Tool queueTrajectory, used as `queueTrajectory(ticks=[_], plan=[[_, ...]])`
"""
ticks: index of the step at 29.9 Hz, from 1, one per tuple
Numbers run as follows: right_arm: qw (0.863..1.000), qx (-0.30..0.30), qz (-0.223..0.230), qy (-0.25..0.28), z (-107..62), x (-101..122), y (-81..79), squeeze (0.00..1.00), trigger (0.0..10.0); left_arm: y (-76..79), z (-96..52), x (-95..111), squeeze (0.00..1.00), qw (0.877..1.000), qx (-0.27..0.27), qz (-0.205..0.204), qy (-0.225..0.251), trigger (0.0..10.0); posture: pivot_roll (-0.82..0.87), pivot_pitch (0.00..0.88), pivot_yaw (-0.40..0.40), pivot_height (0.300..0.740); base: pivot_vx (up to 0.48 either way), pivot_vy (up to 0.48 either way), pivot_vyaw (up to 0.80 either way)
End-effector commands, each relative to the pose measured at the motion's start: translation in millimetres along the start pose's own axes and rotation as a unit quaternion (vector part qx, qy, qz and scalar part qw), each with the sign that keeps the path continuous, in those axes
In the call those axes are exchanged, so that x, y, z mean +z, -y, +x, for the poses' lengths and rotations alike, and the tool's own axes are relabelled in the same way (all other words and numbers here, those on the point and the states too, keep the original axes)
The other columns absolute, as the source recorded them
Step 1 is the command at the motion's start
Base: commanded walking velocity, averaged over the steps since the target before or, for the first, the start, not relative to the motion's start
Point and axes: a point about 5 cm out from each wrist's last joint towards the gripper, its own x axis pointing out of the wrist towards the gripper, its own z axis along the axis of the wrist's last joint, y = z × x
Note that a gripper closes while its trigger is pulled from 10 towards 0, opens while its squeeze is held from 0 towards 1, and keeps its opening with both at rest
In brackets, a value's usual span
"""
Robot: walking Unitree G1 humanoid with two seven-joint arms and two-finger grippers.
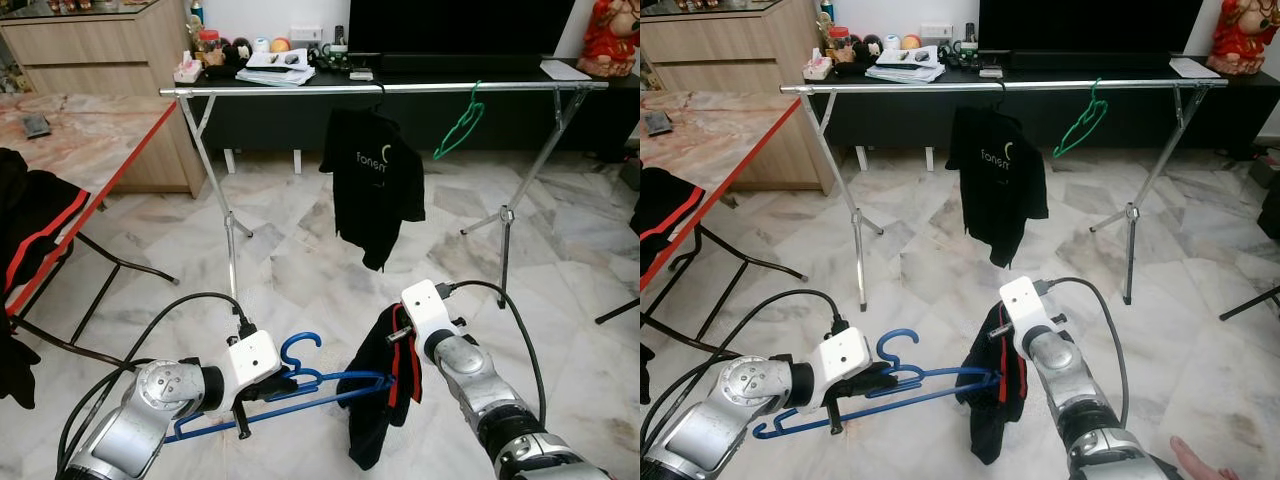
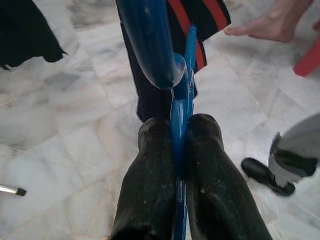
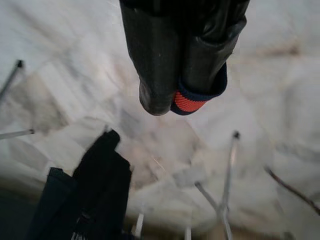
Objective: Hang hanger
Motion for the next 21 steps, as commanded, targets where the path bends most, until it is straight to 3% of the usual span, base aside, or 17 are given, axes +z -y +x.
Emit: queueTrajectory(ticks=[1, 9, 21], plan=[[0.999, 0.002, 0.012, 0.031, 1.6, 15.0, 1.1, 0.0, 10.0, -2.5, 3.2, 2.1, 0.0, 1.0, 0.011, 0.009, 0.004, 10.0, -0.04, 0.027, 0.026, 0.74, 0.0, 0.0, 0.0], [0.999, 0.013, 0.003, 0.039, 1.7, 21.3, 1.8, 0.0, 10.0, -3.5, 10.7, 5.7, 0.0, 0.999, 0.038, -0.013, 0.022, 10.0, -0.03, 0.049, 0.018, 0.74, 0.0, 0.0, 0.0], [1.0, -0.014, 0.017, 0.019, -1.7, 9.8, 9.0, 0.0, 10.0, -15.6, 15.9, 2.6, 0.0, 0.994, 0.112, 0.005, 0.008, 10.0, -0.03, 0.059, 0.014, 0.74, 0.0, 0.0, 0.0]])
